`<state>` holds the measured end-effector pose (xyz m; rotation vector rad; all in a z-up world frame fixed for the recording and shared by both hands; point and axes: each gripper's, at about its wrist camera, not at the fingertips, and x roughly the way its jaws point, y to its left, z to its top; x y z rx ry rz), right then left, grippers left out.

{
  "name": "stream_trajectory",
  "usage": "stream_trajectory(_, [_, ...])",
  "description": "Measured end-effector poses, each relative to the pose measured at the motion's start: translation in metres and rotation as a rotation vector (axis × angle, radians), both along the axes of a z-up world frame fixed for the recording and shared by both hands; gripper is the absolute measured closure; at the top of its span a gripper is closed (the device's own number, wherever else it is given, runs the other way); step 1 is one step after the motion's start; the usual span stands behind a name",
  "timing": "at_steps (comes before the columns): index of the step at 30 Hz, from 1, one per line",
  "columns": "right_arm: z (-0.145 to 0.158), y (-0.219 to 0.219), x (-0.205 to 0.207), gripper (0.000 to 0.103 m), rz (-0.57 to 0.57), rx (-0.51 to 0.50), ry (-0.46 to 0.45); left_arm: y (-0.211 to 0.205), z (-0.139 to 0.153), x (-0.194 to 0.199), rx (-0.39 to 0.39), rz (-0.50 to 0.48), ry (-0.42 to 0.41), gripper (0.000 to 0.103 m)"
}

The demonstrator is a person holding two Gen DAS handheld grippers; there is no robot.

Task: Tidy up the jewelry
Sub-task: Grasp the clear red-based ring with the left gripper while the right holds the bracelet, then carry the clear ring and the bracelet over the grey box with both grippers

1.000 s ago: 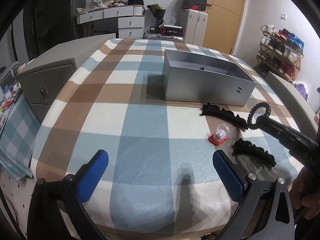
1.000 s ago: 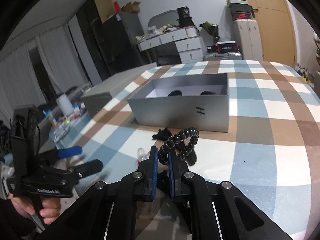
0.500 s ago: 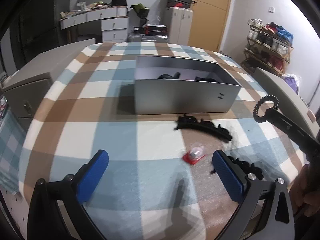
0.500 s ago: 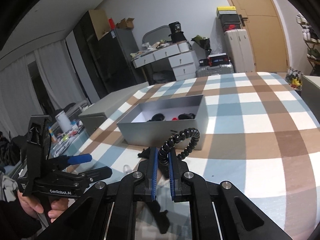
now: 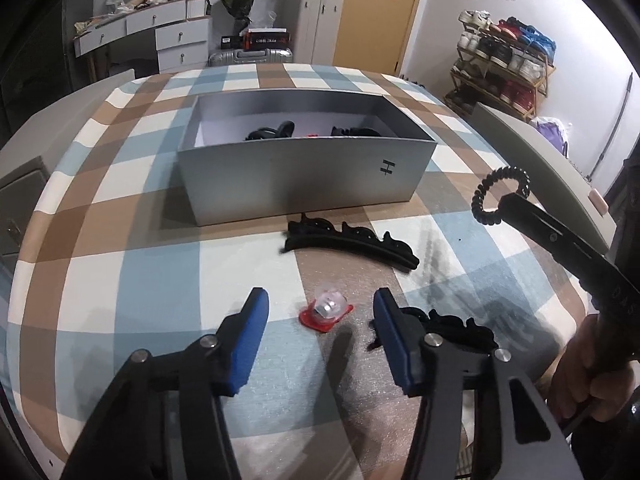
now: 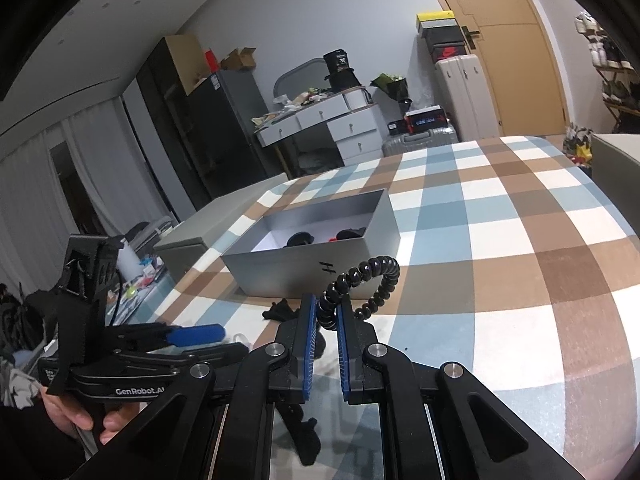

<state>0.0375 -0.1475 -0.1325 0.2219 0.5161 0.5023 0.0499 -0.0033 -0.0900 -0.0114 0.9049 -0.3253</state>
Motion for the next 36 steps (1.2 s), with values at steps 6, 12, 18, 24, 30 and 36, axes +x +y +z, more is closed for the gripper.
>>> stream_trajectory(6, [0.0, 0.0, -0.001, 0.094, 0.002, 0.0, -0.006, -0.005, -0.003, 0.002, 0.029, -0.024, 0.023, 0.09])
stream_trajectory(12, [0.0, 0.0, -0.002, 0.094, 0.0, -0.002, -0.007, -0.005, 0.0, -0.002, 0.025, -0.032, 0.011, 0.09])
stream_trajectory(18, [0.005, 0.005, -0.005, 0.094, 0.011, -0.009, -0.016, -0.004, 0.007, -0.004, 0.034, -0.027, -0.016, 0.09])
stream_trajectory(24, [0.015, 0.019, -0.014, 0.094, 0.05, -0.036, -0.061, 0.001, 0.02, -0.006, 0.013, -0.016, -0.061, 0.09])
stream_trajectory(30, [0.024, 0.026, -0.008, 0.094, 0.059, -0.02, -0.024, 0.009, 0.037, -0.005, 0.0, -0.003, -0.121, 0.09])
stream_trajectory(36, [0.054, 0.041, -0.006, 0.094, 0.093, -0.044, -0.093, 0.021, 0.056, 0.006, -0.033, 0.017, -0.183, 0.09])
